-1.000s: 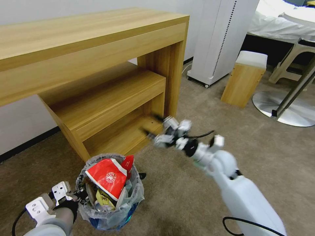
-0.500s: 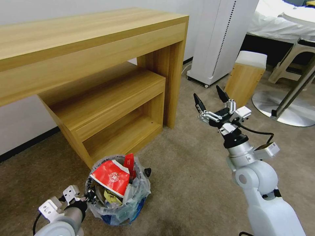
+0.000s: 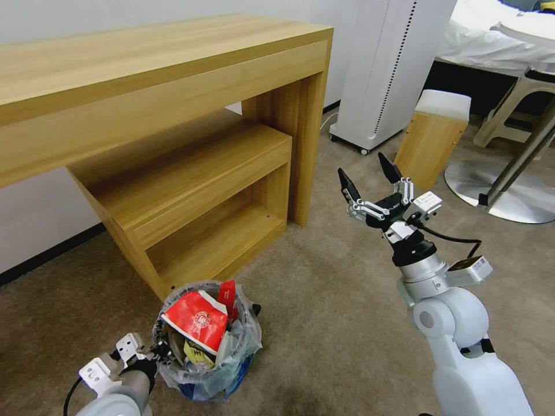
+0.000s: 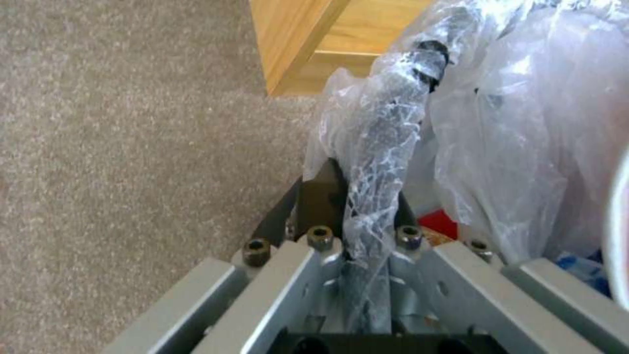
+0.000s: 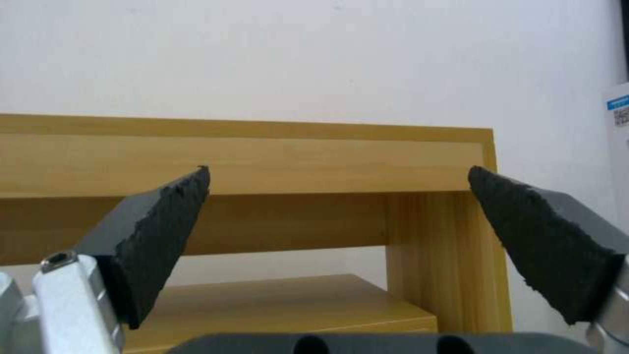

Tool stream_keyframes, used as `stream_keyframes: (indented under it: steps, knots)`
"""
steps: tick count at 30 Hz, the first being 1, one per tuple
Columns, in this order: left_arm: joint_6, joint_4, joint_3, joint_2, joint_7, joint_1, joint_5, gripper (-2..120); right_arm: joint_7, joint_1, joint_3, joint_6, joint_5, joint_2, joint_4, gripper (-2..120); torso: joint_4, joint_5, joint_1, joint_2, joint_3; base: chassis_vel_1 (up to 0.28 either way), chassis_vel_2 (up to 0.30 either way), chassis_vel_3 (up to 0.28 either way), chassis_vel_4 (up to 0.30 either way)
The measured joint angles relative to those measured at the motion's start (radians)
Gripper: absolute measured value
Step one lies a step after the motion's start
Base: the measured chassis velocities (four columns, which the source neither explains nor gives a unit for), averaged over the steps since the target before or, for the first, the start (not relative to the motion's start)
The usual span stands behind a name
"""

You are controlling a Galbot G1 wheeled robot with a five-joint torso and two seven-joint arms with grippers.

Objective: Pick up the trash bin and place the garbage on the floor into it.

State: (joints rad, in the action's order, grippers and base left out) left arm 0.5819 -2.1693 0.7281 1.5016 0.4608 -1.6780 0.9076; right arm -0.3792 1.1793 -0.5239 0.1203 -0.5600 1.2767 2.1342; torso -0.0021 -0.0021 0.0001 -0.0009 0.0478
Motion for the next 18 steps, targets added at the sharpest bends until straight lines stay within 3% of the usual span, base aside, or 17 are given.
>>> stream_keyframes:
  steps: [10,16,18]
  knots:
    - [-0.001,0.009,-0.009,0.005,0.023,-0.004,-0.023,1,-0.014,0.015,0.003,0.003,0.008,0.009,0.003,100,-0.0001,0.0001,0.0,0.0,0.0,0.0,0.0,0.0,0.0]
    - [0.012,-0.044,-0.016,0.006,0.059,-0.027,-0.046,21,0.009,0.029,0.004,0.008,0.01,0.006,0.008,100,0.0,-0.0003,0.0,0.0,0.0,0.0,0.0,0.0,0.0]
    - [0.021,-0.113,-0.017,-0.003,0.085,-0.046,-0.059,32,0.095,0.044,0.003,0.006,0.005,-0.001,0.012,100,-0.0001,-0.0001,0.0,0.0,0.0,0.0,0.0,0.0,0.0]
